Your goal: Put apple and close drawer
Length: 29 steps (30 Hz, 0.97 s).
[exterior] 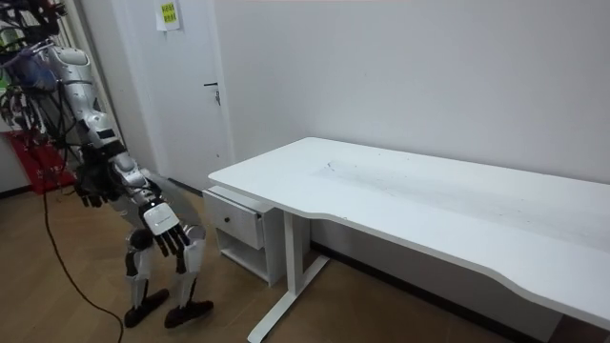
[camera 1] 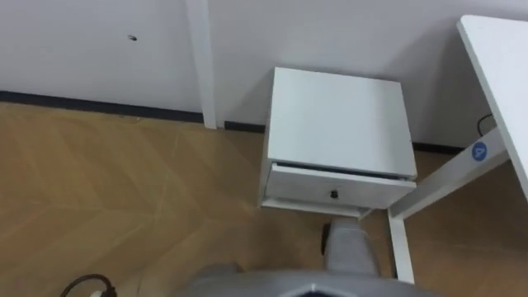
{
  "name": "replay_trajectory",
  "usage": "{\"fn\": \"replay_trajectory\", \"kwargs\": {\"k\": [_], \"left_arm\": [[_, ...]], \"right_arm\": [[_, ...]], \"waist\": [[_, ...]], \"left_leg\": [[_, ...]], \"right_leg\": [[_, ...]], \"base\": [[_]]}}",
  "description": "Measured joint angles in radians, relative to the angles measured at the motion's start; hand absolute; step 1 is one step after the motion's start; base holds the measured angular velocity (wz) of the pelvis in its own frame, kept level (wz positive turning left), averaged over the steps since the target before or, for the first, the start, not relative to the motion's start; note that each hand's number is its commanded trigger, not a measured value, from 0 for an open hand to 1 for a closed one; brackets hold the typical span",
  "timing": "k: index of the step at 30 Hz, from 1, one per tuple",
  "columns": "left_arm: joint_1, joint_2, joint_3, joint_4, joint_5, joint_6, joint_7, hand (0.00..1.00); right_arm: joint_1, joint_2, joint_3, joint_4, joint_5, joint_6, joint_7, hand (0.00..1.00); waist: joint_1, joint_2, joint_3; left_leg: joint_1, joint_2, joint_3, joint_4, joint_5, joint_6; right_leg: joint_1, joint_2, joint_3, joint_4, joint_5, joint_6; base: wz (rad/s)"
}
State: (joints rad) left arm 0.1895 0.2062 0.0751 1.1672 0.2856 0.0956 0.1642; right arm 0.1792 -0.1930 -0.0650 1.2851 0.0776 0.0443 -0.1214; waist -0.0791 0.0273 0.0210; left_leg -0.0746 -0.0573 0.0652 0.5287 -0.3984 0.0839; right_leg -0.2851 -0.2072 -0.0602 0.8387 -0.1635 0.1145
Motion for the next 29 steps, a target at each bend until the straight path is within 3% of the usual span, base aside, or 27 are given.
{"fn": "replay_trajectory", "kwargs": {"k": [1, 2, 4, 5, 6, 9, 12, 13, 14, 15, 16, 17, 18, 19, 20, 21, 22, 24, 26, 27, 29], "left_arm": [[-0.003, 0.002, 0.001, -0.002, 0.001, 0.000, 0.020, 0.00], [-0.004, 0.003, 0.003, -0.004, 0.002, -0.001, 0.028, 0.00], [-0.010, 0.005, 0.029, -0.005, 0.001, -0.010, 0.040, 0.00], [-0.012, 0.008, 0.034, -0.005, 0.000, -0.012, 0.042, 0.00], [-0.015, 0.010, 0.043, -0.005, 0.000, -0.013, 0.042, 0.00], [-0.020, -0.001, 0.044, -0.016, 0.001, -0.014, 0.040, 0.00], [-0.019, -0.023, 0.044, -0.039, 0.001, -0.022, 0.038, 0.00], [-0.020, -0.027, 0.042, -0.039, 0.000, -0.025, 0.034, 0.00], [-0.020, -0.029, 0.039, -0.040, 0.000, -0.031, 0.031, 0.00], [-0.036, -0.038, 0.026, -0.051, 0.002, -0.038, 0.023, 0.00], [-0.037, -0.039, 0.020, -0.050, 0.001, -0.049, 0.022, 0.00], [-0.030, -0.040, 0.021, -0.047, 0.001, -0.050, 0.022, 0.00], [-0.016, -0.037, 0.022, -0.045, 0.001, -0.050, 0.022, 0.00], [0.001, -0.040, 0.022, -0.041, 0.002, -0.048, 0.019, 0.00], [0.007, -0.041, 0.022, -0.041, 0.002, -0.048, 0.018, 0.00], [0.015, -0.046, 0.024, -0.037, 0.002, -0.047, 0.013, 0.00], [0.015, -0.050, 0.037, -0.037, 0.004, -0.049, 0.003, 0.00], [0.004, -0.052, 0.054, -0.037, 0.007, -0.053, -0.001, 0.00], [-0.004, -0.056, 0.080, -0.037, 0.007, -0.056, -0.001, 0.00], [-0.004, -0.058, 0.081, -0.037, 0.006, -0.056, -0.001, 0.00], [-0.001, -0.064, 0.081, -0.037, 0.006, -0.056, -0.001, 0.00]], "right_arm": [[0.000, 0.001, 0.000, 0.004, -0.015, 0.000, -0.001, 0.00], [-0.001, 0.001, -0.001, 0.004, -0.023, -0.001, -0.001, 0.00], [-0.006, 0.000, -0.018, -0.009, -0.042, -0.010, -0.004, 0.00], [-0.010, 0.000, -0.018, -0.016, -0.043, -0.013, -0.004, 0.00], [-0.027, -0.001, -0.019, -0.022, -0.040, -0.027, -0.004, 0.00], [-0.064, 0.003, -0.022, -0.026, -0.004, -0.057, 0.004, 0.00], [-0.076, 0.007, -0.020, -0.028, -0.003, -0.077, 0.016, 0.00], [-0.084, 0.017, -0.015, -0.034, -0.003, -0.078, 0.017, 0.00], [-0.076, 0.020, -0.015, -0.037, -0.004, -0.082, 0.017, 0.00], [-0.073, 0.020, -0.036, -0.029, -0.004, -0.091, 0.026, 0.00], [-0.072, 0.030, -0.051, -0.003, -0.005, -0.086, 0.033, 0.00], [-0.076, 0.032, -0.052, 0.003, -0.006, -0.086, 0.040, 0.00], [-0.085, 0.039, -0.052, 0.007, -0.006, -0.091, 0.052, 0.00], [-0.087, 0.039, -0.048, 0.004, -0.006, -0.102, 0.055, 0.00], [-0.087, 0.038, -0.045, 0.000, -0.005, -0.105, 0.054, 0.00], [-0.084, 0.033, -0.041, -0.001, -0.005, -0.108, 0.053, 0.00], [-0.079, 0.031, -0.040, 0.000, -0.006, -0.103, 0.048, 0.00], [-0.080, 0.033, -0.040, 0.001, -0.010, -0.084, 0.050, 0.00], [-0.081, 0.034, -0.040, 0.001, -0.009, -0.074, 0.061, 0.00], [-0.079, 0.033, -0.040, 0.000, -0.006, -0.073, 0.070, 0.00], [-0.073, 0.033, -0.040, 0.001, -0.004, -0.065, 0.079, 0.00]], "waist": [[0.002, -0.025, -0.0078], [0.007, -0.022, -0.0084], [0.054, -0.047, -0.0151], [0.065, -0.053, -0.0141], [0.074, -0.062, -0.0148], [0.081, -0.063, -0.0157], [0.083, -0.057, -0.0205], [0.080, -0.087, -0.0018], [0.077, -0.103, -0.0095], [0.061, -0.097, -0.0117], [0.078, -0.101, -0.0220], [0.094, -0.098, -0.0213], [0.110, -0.091, -0.0139], [0.113, -0.085, -0.0145], [0.113, -0.084, -0.0144], [0.105, -0.073, -0.0158], [0.090, -0.072, -0.0214], [0.083, -0.056, -0.0110], [0.084, -0.054, -0.0082], [0.084, -0.043, -0.0132], [0.084, -0.040, -0.0141]], "left_leg": [[0.026, -0.016, 0.005, -0.058, 0.029, 0.001], [0.041, -0.024, 0.008, -0.084, 0.044, 0.006], [0.093, -0.027, 0.029, -0.173, 0.070, 0.013], [0.103, -0.027, 0.030, -0.187, 0.073, 0.012], [0.110, -0.022, 0.030, -0.199, 0.074, 0.012], [0.126, -0.001, 0.026, -0.225, 0.078, 0.012], [0.154, 0.015, 0.016, -0.221, 0.097, 0.000], [0.089, 0.005, 0.048, -0.101, 0.091, -0.032], [0.050, -0.005, 0.056, -0.116, 0.090, -0.041], [-0.034, 0.004, 0.052, -0.222, 0.143, -0.038], [-0.057, 0.008, 0.103, -0.218, 0.239, 0.019], [-0.045, 0.011, 0.106, -0.225, 0.241, 0.019], [-0.025, 0.012, 0.084, -0.230, 0.241, 0.018], [-0.010, 0.012, 0.039, -0.235, 0.241, 0.018], [-0.001, 0.012, 0.025, -0.242, 0.239, 0.015], [0.020, 0.015, 0.015, -0.257, 0.231, -0.003], [0.040, 0.018, 0.017, -0.279, 0.229, -0.010], [0.062, 0.027, 0.027, -0.308, 0.225, -0.020], [0.069, 0.028, 0.034, -0.315, 0.226, -0.022], [0.071, 0.030, 0.036, -0.321, 0.222, -0.023], [0.080, 0.029, 0.036, -0.322, 0.219, -0.022]], "right_leg": [[0.076, 0.006, -0.003, -0.131, -0.016, 0.015], [0.111, 0.012, 0.002, -0.193, -0.027, 0.017], [0.231, 0.058, 0.015, -0.423, -0.050, 0.015], [0.255, 0.071, 0.024, -0.475, -0.049, 0.012], [0.300, 0.097, 0.029, -0.568, -0.019, -0.009], [0.371, 0.126, 0.005, -0.696, 0.008, -0.016], [0.395, 0.139, -0.015, -0.700, 0.015, -0.029], [0.433, 0.107, 0.032, -0.719, 0.021, -0.039], [0.440, 0.093, 0.066, -0.728, 0.021, -0.039], [0.427, 0.088, 0.081, -0.718, 0.017, -0.036], [0.412, 0.071, 0.082, -0.696, -0.007, -0.022], [0.407, 0.074, 0.067, -0.690, -0.010, -0.020], [0.403, 0.089, 0.046, -0.699, -0.018, -0.023], [0.385, 0.103, 0.039, -0.719, -0.014, -0.031], [0.370, 0.110, 0.032, -0.729, -0.001, -0.042], [0.354, 0.119, 0.006, -0.724, 0.018, -0.062], [0.363, 0.124, -0.004, -0.714, 0.019, -0.063], [0.373, 0.135, -0.020, -0.714, 0.018, -0.065], [0.372, 0.141, -0.022, -0.707, 0.014, -0.072], [0.372, 0.143, -0.026, -0.700, 0.013, -0.073], [0.376, 0.142, -0.023, -0.696, 0.013, -0.073]], "base": [[0.00], [-0.18], [-0.55], [-0.62], [-0.49], [-0.18], [0.13], [0.32], [0.85], [0.78], [0.50], [-0.27], [-0.54], [-0.48], [-0.25], [0.00], [0.10], [0.06], [-0.11], [-0.15], [-0.12]]}}
